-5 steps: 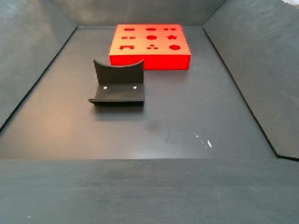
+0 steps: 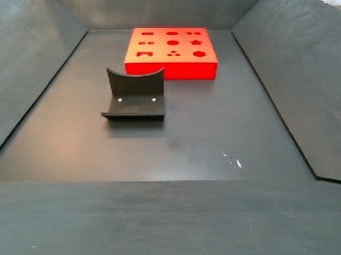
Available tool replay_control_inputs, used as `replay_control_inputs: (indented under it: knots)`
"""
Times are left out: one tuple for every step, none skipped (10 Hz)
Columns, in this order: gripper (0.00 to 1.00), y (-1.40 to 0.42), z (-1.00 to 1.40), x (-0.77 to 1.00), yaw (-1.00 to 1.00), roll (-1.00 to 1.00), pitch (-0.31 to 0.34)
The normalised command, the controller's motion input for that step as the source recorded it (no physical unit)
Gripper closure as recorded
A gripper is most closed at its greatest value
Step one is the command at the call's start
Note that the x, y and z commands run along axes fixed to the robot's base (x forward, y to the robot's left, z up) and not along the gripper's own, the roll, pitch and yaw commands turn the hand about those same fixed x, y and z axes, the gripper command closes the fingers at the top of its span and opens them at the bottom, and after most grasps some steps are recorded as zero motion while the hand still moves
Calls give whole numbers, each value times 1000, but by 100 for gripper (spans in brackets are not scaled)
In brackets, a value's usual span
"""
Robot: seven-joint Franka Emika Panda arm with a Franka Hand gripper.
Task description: Insert the oval object.
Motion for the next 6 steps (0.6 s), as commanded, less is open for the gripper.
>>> replay_control_inputs:
  knots:
    - [100,-434,-537,366,0,174,0]
    - [100,-306,-529,323,0,87,-19]
    - [100,-100,-466,269,-34,0,-80]
    - [100,0,-454,20,0,-57,-183]
    - [100,0,-386,0,0,-47,-171]
    - [100,14,-414,0,0,-86,-183]
